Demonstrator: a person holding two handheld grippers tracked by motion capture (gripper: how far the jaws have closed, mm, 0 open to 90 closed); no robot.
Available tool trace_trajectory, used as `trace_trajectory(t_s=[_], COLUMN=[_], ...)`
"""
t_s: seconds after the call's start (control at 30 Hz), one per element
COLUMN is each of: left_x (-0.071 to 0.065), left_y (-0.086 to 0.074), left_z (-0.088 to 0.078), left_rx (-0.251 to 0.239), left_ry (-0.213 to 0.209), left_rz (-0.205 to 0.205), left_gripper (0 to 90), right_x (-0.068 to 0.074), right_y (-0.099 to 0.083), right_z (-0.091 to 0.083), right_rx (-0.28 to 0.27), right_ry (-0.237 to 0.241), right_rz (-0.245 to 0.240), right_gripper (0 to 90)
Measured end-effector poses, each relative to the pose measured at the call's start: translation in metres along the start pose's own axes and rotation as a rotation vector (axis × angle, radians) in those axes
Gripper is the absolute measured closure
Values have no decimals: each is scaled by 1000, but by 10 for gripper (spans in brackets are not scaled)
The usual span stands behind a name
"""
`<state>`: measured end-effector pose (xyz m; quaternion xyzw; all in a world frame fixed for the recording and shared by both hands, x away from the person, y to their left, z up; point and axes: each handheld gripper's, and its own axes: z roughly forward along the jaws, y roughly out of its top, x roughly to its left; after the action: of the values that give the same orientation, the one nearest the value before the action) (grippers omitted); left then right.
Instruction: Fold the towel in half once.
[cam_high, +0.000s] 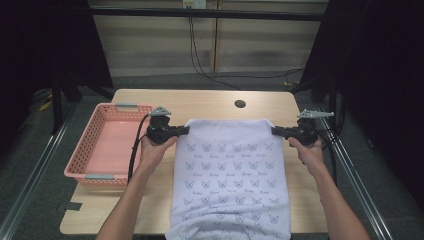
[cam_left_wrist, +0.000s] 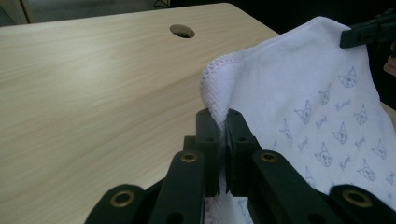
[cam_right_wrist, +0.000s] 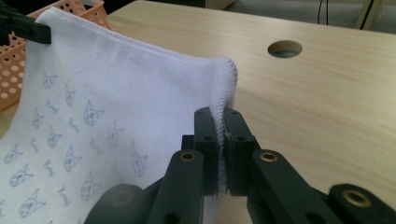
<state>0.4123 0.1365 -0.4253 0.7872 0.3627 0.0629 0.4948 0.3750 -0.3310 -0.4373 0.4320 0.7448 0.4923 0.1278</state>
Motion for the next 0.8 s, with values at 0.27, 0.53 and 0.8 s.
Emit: trace_trajectory(t_s=[0.27,0.53,0.8], left_x=[8,17,14], left_y=[14,42,74], left_z=[-9,-21,-39], left_rx=[-45,-103,-154], left_ry=[5,16,46], left_rz=[-17,-16,37], left_gripper=[865,866,866], right_x=[3,1,0], right_y=[30,64,97], right_z=[-6,-8,-11], right_rx=[-43,-75,-107], right_ry=[-5,-21,-30], right_rz=[-22,-37,-46], right_gripper=[861,863,863])
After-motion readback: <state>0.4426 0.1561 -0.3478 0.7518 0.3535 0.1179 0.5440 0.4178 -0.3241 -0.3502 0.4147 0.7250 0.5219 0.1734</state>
